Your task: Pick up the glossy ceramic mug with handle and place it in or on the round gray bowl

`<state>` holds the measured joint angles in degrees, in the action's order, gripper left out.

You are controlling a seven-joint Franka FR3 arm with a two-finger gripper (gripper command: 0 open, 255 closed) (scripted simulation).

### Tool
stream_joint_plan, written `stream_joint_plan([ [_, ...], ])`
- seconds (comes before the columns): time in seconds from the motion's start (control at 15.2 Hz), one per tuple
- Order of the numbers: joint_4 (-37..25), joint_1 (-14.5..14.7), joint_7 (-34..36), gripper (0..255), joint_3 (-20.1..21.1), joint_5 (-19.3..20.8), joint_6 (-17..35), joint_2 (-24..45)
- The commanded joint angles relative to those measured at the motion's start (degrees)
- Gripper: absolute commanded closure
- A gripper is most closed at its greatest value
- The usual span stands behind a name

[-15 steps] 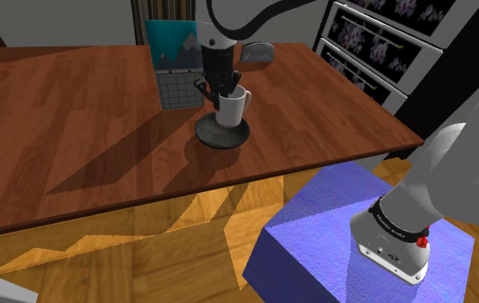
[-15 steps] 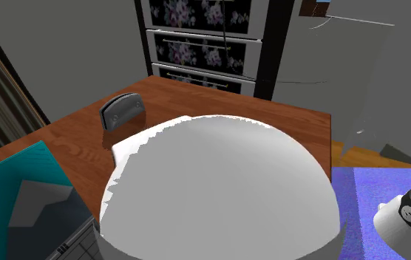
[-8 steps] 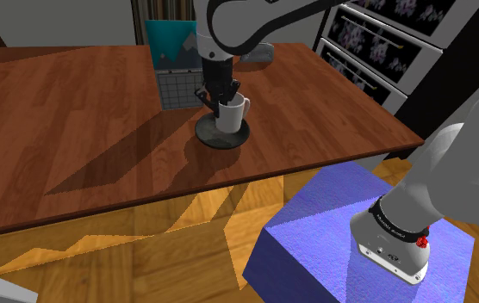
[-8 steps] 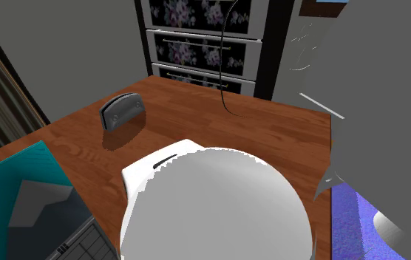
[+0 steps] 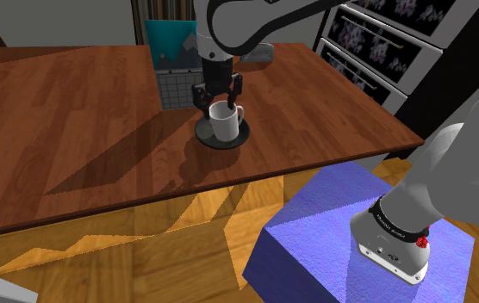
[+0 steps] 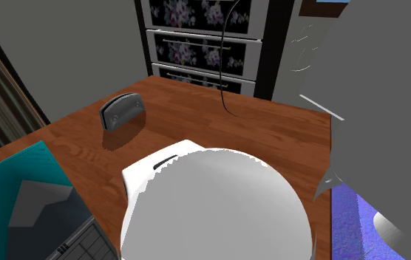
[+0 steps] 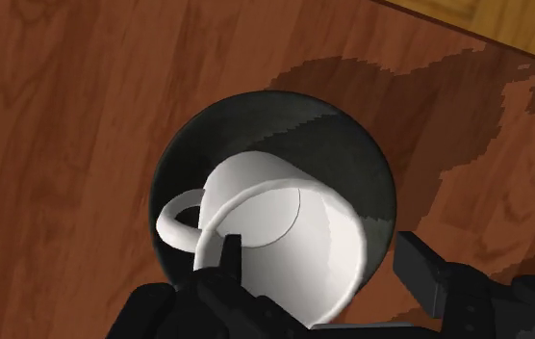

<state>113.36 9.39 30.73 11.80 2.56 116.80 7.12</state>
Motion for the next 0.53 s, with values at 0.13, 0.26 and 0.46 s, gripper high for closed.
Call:
stream_joint_plan([
  [0.13,0.0,0.0,0.0,0,0.0,0.0,0.0,0.0],
  [0.26,-2.64,-0.01,-0.21,0,0.06,-0.31,-3.67,-1.07],
  [0.46,-5.28,0.0,-0.35,0,0.1,-0.51,-6.99,-1.76],
])
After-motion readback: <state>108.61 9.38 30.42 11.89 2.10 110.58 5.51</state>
